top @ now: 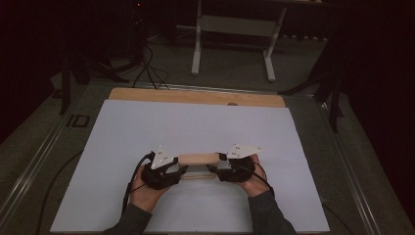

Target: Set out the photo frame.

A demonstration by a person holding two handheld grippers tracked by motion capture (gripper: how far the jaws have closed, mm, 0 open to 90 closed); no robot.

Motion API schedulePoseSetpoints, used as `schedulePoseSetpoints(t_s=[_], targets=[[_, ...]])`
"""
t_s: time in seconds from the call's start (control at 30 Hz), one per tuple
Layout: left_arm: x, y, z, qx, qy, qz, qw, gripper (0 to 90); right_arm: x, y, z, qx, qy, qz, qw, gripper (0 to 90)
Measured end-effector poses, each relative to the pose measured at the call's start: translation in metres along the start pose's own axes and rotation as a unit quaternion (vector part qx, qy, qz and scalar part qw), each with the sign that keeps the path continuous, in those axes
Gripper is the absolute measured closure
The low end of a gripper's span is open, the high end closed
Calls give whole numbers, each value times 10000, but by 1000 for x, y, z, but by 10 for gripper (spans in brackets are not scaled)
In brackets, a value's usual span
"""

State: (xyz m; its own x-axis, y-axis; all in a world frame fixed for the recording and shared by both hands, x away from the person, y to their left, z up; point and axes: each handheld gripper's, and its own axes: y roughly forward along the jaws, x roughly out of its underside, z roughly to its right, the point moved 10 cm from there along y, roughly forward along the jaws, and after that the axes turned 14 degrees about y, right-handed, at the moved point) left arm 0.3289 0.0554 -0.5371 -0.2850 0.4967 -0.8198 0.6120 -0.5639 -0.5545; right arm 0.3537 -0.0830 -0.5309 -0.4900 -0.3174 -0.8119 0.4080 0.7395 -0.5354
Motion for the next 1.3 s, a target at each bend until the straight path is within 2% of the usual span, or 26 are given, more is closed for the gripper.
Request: schedulePoseSetpoints(t_s=[0.37, 0.63, 0.83, 0.97, 1.3], targets=[[-2, 0, -3, 1, -16, 101, 9999, 555, 0, -1, 2, 169, -156, -29, 9997, 521], [-4, 2, -8, -35, 15, 154, 9999, 556, -2, 1, 2, 248, -112, -15, 9996, 520], [-4, 3, -16, -123, 10, 120, 9999, 544, -6, 6, 3, 258, -80, 15, 9996, 524], [-7, 2, -29, -239, 18, 137, 9996, 536, -12, 15, 4, 299, -73, 51, 9995, 530], [-11, 12, -47, -308, -88, 154, 9994, 537, -27, 25, 13, 419, -4, 89, 9991, 525]])
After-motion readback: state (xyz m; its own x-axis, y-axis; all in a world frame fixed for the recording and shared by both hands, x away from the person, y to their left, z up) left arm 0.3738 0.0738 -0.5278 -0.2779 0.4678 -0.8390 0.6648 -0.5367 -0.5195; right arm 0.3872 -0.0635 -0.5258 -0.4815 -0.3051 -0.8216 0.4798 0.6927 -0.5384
